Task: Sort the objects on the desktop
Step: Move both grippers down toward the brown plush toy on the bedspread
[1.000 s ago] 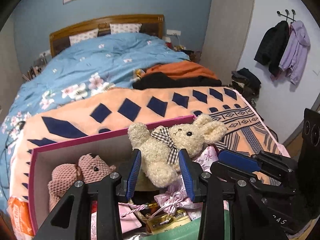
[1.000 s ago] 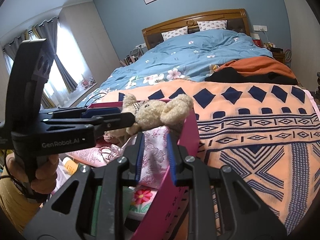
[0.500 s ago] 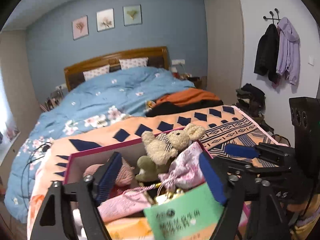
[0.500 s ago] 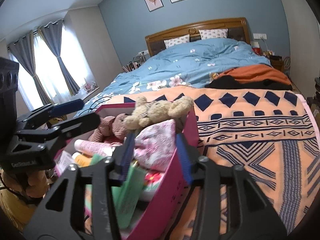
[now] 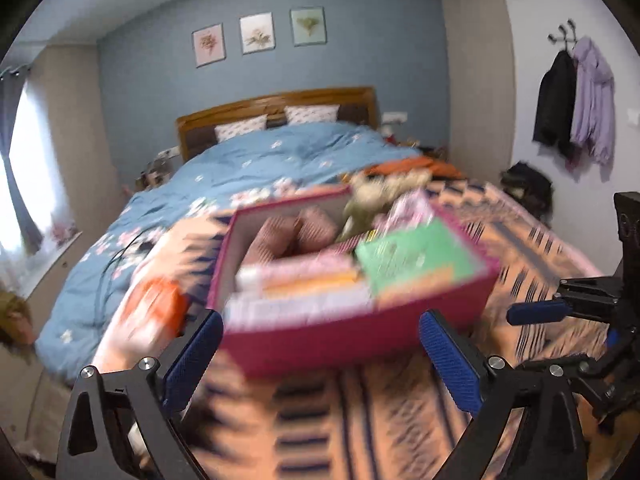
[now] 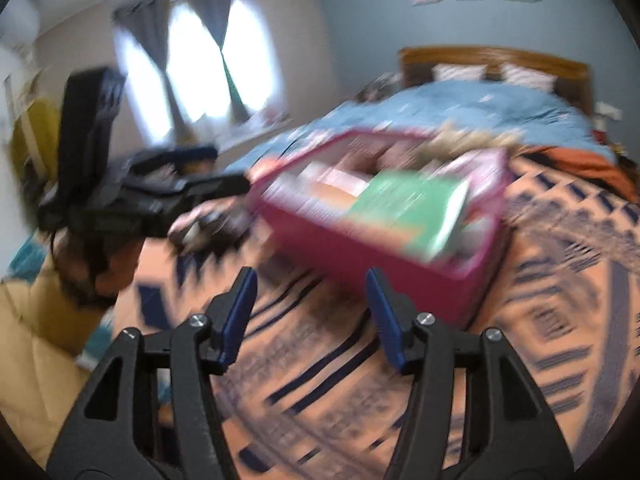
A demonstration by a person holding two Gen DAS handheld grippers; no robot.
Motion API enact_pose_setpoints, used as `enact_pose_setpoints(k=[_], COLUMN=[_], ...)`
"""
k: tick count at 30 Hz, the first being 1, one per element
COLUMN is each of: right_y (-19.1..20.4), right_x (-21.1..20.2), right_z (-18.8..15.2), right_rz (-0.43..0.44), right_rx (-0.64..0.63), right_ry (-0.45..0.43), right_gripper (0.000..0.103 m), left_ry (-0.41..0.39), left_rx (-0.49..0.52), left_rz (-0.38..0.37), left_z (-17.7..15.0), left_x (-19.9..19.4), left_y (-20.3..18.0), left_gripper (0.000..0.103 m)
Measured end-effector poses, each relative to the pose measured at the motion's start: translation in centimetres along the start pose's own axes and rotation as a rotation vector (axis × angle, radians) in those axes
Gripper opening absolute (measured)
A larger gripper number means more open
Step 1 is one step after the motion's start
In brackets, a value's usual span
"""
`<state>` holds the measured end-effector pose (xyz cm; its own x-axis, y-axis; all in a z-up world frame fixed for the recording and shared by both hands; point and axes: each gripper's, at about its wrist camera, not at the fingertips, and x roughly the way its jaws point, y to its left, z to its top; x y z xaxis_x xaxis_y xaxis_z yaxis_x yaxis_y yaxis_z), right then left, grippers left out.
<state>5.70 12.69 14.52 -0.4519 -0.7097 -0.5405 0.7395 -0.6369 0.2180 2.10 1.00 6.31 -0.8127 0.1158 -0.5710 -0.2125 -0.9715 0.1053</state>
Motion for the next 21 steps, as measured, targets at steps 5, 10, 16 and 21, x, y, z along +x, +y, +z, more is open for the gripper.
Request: enact_pose_setpoints(k=[5, 10, 16, 21], right_y=[3.9, 7.1, 9.3, 9.7], right_x=[3.5, 6.0, 8.0, 9.2], right_z=[-3.8, -5.7, -6.5, -6.1], right_rz=[0.105, 0.196, 0.256, 0.244], right_rx=[-0.045, -0.057, -0.047, -0.029], right_ry=[0.156, 0.233, 0.275, 0.288], right_gripper=[0.058, 0.058, 0.058, 0.058], left_ry=[0.093, 0.173, 0.224, 0.204], left_rx=[-0.019, -0.109, -0.195, -0.2], left_rz=[0.074, 0.096, 0.103, 0.181], left_z=[-5.2, -10.4, -13.9, -14.1], left_x=[-1.8, -3.5, -5.4, -5.6], left_y=[1.3, 2.9, 4.7, 6.7], left_gripper=[0.1, 0.1, 0.1, 0.1])
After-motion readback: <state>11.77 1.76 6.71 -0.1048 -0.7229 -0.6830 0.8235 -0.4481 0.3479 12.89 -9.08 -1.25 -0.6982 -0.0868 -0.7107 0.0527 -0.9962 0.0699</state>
